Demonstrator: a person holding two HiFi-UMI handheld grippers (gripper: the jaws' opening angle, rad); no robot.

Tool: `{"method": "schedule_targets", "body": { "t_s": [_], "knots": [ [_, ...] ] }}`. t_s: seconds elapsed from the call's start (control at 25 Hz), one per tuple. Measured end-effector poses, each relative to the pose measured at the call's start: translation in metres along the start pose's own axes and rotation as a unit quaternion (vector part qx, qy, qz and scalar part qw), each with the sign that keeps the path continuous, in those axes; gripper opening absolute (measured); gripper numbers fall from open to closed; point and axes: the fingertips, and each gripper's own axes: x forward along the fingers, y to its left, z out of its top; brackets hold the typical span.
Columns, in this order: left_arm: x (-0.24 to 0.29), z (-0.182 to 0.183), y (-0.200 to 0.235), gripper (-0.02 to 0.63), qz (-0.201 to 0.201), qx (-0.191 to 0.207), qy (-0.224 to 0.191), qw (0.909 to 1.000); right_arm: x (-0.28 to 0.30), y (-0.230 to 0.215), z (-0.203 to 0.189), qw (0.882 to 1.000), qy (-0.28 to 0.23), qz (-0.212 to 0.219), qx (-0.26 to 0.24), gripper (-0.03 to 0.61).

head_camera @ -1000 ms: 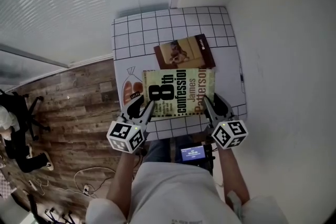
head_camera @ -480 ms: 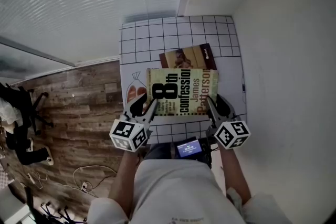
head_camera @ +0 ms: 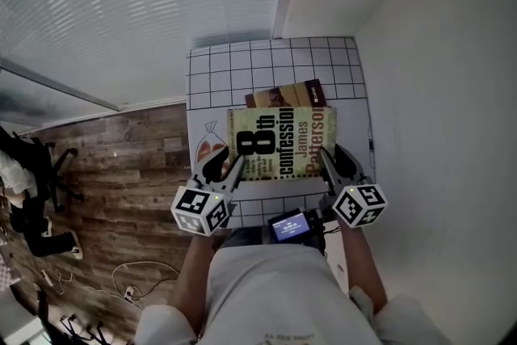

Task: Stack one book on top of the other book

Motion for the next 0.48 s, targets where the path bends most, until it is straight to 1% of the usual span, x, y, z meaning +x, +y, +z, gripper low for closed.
{"method": "schedule_targets", "body": {
  "t_s": [0.24, 0.48],
  "knots": [
    [0.005, 0.007, -0.004, 0.149, -0.003, 0.003, 0.003, 1.0000, 0.005, -0.006, 0.009, 1.000, 0.012, 0.009, 0.001, 0.155],
    [0.013, 0.003, -0.005, 0.149, -0.001, -0.001, 0.008, 1.0000, 0.011, -0.015, 0.011, 1.000, 0.020, 0.011, -0.002, 0.156]
  ]
}}
